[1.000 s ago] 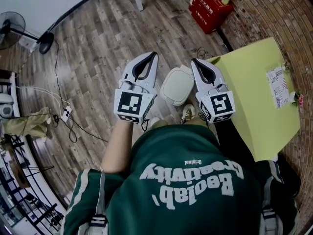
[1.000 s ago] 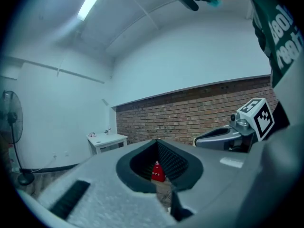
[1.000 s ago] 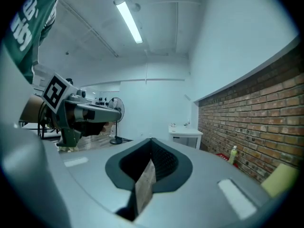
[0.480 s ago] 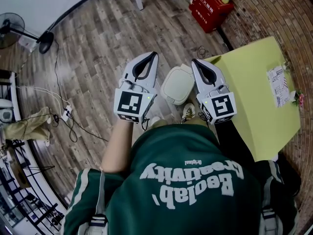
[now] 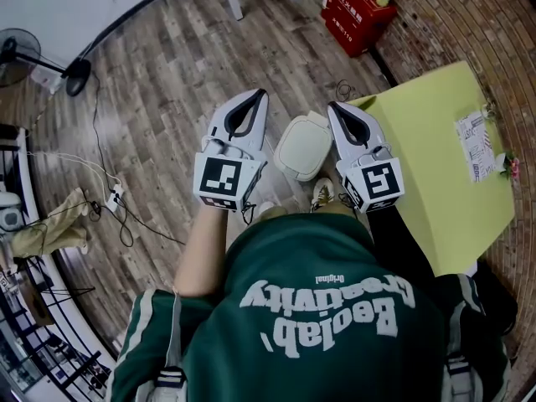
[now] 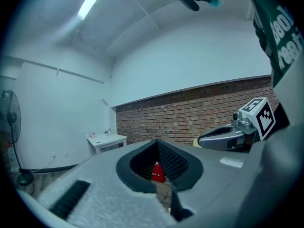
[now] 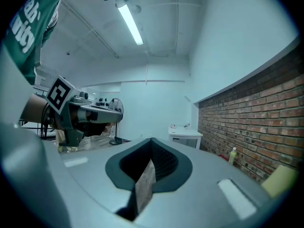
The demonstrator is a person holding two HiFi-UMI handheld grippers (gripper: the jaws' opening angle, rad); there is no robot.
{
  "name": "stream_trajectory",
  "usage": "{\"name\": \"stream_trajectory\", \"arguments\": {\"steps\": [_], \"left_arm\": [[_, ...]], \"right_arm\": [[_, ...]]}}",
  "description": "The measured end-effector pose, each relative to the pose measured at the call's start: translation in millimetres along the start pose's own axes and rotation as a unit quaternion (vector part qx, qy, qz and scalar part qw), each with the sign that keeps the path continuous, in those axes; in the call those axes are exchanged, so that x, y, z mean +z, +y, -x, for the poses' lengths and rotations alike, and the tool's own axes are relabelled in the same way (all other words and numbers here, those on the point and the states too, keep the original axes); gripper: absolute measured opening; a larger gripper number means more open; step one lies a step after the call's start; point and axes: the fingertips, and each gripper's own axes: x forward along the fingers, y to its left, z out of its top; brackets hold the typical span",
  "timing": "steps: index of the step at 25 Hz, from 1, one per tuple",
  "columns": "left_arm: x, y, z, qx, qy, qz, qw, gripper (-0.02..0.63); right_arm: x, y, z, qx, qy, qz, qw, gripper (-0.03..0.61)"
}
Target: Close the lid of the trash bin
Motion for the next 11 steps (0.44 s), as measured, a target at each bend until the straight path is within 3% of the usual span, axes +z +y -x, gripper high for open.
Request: {"name": "stream_trajectory", "arguments": {"steps": [11], "left_arm": [[-4.1, -2.0, 2.4, 0.003, 0.001, 0.003, 1.0000, 0.008]], "right_arm": [[-5.0, 1.3, 3.2, 0.001, 0.003, -0.011, 1.000, 0.012]]}}
